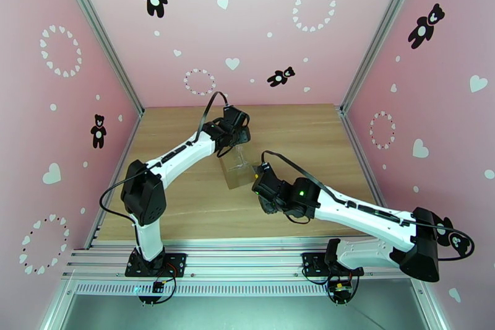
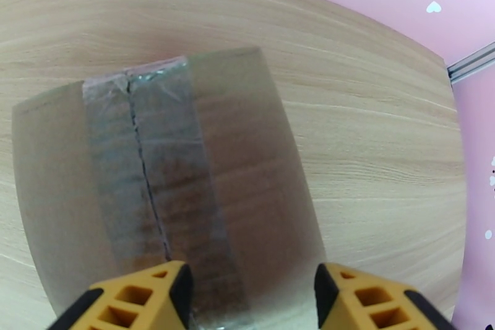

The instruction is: Unpack the express box

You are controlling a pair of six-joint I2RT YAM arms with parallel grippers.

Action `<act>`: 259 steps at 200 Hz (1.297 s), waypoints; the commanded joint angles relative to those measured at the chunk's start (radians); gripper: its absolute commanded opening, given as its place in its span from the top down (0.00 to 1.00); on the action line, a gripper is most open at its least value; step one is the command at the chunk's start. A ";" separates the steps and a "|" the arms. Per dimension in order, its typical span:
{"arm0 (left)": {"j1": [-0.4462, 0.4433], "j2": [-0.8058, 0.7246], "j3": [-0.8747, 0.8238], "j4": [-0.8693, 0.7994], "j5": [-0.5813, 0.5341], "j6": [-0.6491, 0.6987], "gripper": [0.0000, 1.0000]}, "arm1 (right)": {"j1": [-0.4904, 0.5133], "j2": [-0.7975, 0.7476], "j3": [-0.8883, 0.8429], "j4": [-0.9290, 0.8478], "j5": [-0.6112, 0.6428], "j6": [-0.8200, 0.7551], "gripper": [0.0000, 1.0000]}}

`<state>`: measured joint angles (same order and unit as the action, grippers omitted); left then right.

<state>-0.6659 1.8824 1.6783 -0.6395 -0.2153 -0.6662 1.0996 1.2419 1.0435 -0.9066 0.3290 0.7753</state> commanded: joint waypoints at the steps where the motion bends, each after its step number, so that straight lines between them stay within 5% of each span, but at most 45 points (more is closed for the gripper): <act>1: 0.003 -0.051 0.001 -0.012 0.034 -0.003 0.40 | 0.006 -0.004 0.045 -0.008 0.030 0.002 1.00; 259: 0.003 -0.057 0.001 -0.024 0.034 -0.008 0.40 | 0.006 0.034 0.055 -0.029 0.052 0.011 1.00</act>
<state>-0.6662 1.8606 1.6783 -0.6445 -0.1894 -0.6662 1.1004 1.2652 1.0618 -0.9127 0.3538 0.7753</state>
